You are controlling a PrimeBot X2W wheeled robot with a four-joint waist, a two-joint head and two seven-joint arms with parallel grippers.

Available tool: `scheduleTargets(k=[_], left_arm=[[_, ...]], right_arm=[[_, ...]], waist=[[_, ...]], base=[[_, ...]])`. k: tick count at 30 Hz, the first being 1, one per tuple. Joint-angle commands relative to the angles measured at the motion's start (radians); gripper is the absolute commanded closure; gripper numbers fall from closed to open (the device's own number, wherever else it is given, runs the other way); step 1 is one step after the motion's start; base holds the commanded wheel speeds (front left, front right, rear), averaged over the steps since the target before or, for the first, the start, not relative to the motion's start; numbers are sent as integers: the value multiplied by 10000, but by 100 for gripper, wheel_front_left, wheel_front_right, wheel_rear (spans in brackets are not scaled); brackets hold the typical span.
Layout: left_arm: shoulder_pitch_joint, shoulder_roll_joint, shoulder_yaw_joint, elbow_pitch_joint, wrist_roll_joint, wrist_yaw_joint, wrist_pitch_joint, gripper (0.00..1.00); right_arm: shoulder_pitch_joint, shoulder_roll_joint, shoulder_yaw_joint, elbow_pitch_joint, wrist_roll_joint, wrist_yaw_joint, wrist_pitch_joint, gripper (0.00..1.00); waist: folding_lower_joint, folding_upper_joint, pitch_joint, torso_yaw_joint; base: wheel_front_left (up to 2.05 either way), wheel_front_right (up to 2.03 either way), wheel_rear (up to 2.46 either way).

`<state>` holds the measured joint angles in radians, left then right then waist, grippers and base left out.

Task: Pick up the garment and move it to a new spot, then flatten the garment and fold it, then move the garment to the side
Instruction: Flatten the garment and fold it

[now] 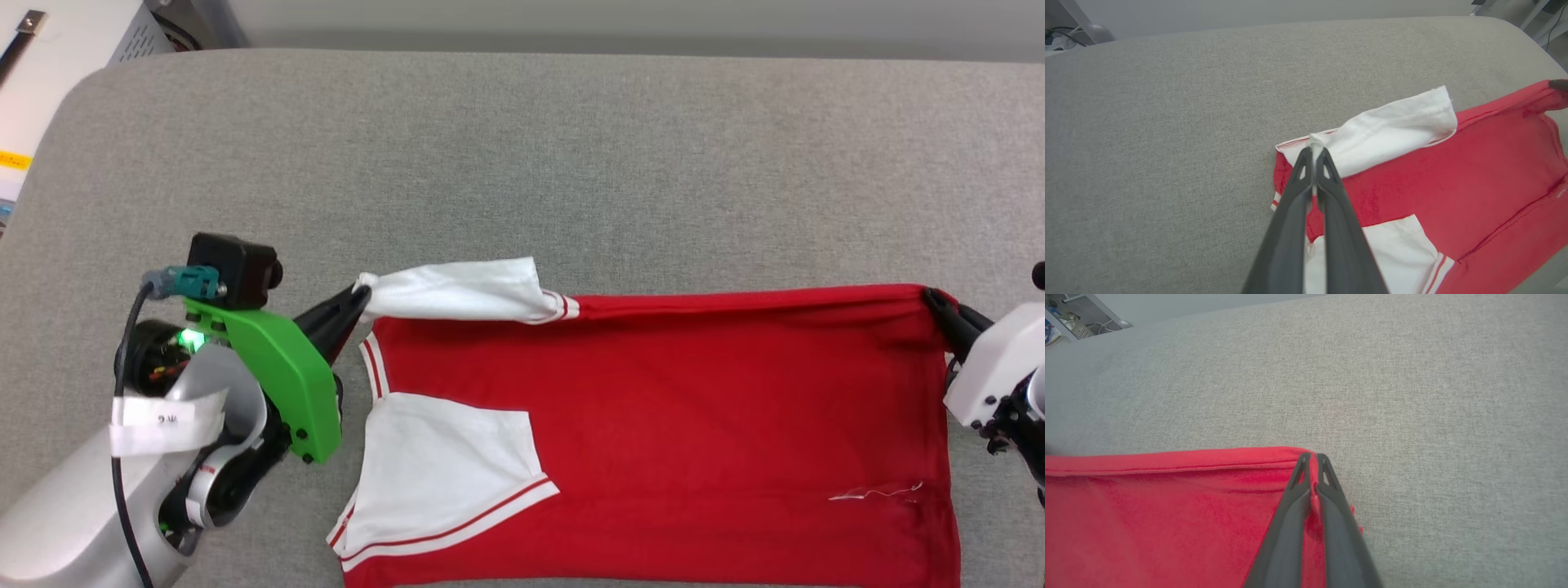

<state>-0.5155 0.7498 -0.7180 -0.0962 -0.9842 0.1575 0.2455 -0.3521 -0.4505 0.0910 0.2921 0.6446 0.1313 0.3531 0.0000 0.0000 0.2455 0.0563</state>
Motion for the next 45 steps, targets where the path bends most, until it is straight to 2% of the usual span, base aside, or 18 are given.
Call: scheduleTargets(k=[1,9,18,25,34,35,36,37,45], left_arm=[[319,78,-44,-96,-106,126,-80,100],[1701,328,-284,-592,-357,590,-244,100],[2995,614,-771,-714,-571,897,-113,100],[3298,608,-1174,-419,-517,858,129,100],[3062,270,-1480,366,-389,524,270,100],[3031,228,-1496,443,-378,490,262,72],[3008,198,-1516,497,-363,461,260,0],[2986,165,-1550,564,-360,429,292,0],[3012,-8,-1332,784,-426,455,-182,0]], right_arm=[[316,50,-139,-152,149,-6,-159,100],[2070,151,-444,-1280,773,-6,-611,100],[3694,-114,-169,-2105,1410,-6,-79,100],[4197,-823,450,-2466,1327,-6,451,100],[4188,-1514,1208,-2385,867,-6,610,100],[4154,-1542,1273,-2336,844,-6,622,100],[4124,-1548,1314,-2291,838,-6,641,59],[4078,-1549,1364,-2259,821,-6,638,0],[4031,-1594,1540,-2139,930,-6,888,0]], waist=[[0,0,-380,134],[0,0,-810,216],[0,0,-1025,121],[0,0,-1007,50],[0,0,-910,55],[0,0,-896,54],[0,0,-884,54],[0,0,-875,53],[0,0,-1246,40]], base=[[0,0,0],[0,0,0],[0,0,0],[0,0,0],[0,0,0],[0,0,0],[0,0,0],[0,0,0],[0,0,0]])
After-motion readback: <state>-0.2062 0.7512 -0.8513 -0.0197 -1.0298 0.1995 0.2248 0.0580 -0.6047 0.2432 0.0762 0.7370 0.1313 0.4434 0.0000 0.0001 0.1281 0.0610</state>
